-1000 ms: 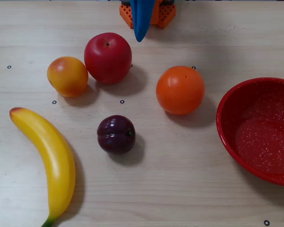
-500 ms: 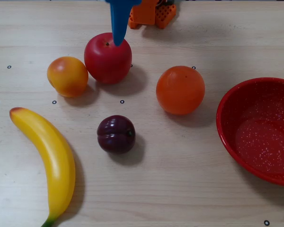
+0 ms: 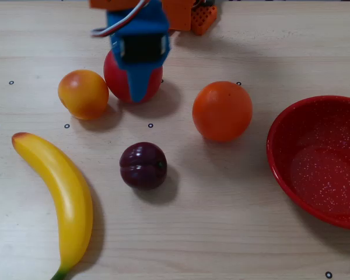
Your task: Put plum in the red bowl.
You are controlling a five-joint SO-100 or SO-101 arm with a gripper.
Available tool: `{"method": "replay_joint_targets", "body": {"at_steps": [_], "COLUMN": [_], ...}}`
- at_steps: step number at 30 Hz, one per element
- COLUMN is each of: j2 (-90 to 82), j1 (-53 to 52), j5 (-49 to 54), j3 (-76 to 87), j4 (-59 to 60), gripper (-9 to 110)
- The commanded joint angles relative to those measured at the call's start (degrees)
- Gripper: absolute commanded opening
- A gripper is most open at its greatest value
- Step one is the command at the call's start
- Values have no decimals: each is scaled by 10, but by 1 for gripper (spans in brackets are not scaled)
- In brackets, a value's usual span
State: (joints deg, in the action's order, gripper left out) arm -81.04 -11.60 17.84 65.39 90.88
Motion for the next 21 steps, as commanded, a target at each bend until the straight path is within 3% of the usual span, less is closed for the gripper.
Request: {"method": "replay_joint_targets", "body": {"at_steps": [1, 11, 21], "j2": [-15, 53, 112], "j1": [-15, -13, -15], "j5": [34, 105, 157], "j3": [-65, -113, -132], "j4": [18, 88, 88], "gripper": [11, 40, 45]}}
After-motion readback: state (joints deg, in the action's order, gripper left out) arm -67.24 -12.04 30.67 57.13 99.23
